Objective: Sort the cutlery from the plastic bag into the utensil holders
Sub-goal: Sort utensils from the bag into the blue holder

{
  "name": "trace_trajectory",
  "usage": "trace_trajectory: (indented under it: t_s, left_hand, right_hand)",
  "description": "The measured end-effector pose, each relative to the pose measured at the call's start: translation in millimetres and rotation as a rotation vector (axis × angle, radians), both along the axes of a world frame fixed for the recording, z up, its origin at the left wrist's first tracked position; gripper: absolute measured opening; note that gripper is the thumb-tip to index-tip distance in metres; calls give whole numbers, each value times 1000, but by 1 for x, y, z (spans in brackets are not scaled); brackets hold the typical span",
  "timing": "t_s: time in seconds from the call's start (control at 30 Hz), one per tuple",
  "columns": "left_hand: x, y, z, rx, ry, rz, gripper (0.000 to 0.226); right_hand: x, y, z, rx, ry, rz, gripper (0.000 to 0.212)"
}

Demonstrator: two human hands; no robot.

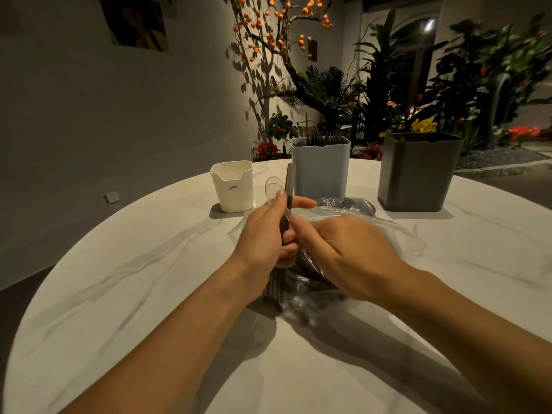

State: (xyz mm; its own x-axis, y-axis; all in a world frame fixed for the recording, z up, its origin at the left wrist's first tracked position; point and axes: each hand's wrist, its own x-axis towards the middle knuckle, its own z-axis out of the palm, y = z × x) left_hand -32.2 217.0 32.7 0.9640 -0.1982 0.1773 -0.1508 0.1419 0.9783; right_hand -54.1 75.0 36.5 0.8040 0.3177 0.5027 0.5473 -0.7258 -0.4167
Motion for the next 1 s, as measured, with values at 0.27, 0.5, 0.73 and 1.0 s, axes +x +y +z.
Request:
trace_trajectory:
  t_s: [0.27,0.5,0.73,1.0]
  left_hand:
    - [1,-4,21,-431,99,16,50]
    - [8,-9,39,-332,104,181,52]
    - [23,-3,63,-405,251,423,34]
    - [36,-7,70,146,-151,540,33]
  right_hand:
    - [0,0,17,650,795,249,12]
    - [6,10,18,707,659,136,26]
    - [20,-10,32,756,323,-75,8]
    - [45,-27,54,718,35,-150,9]
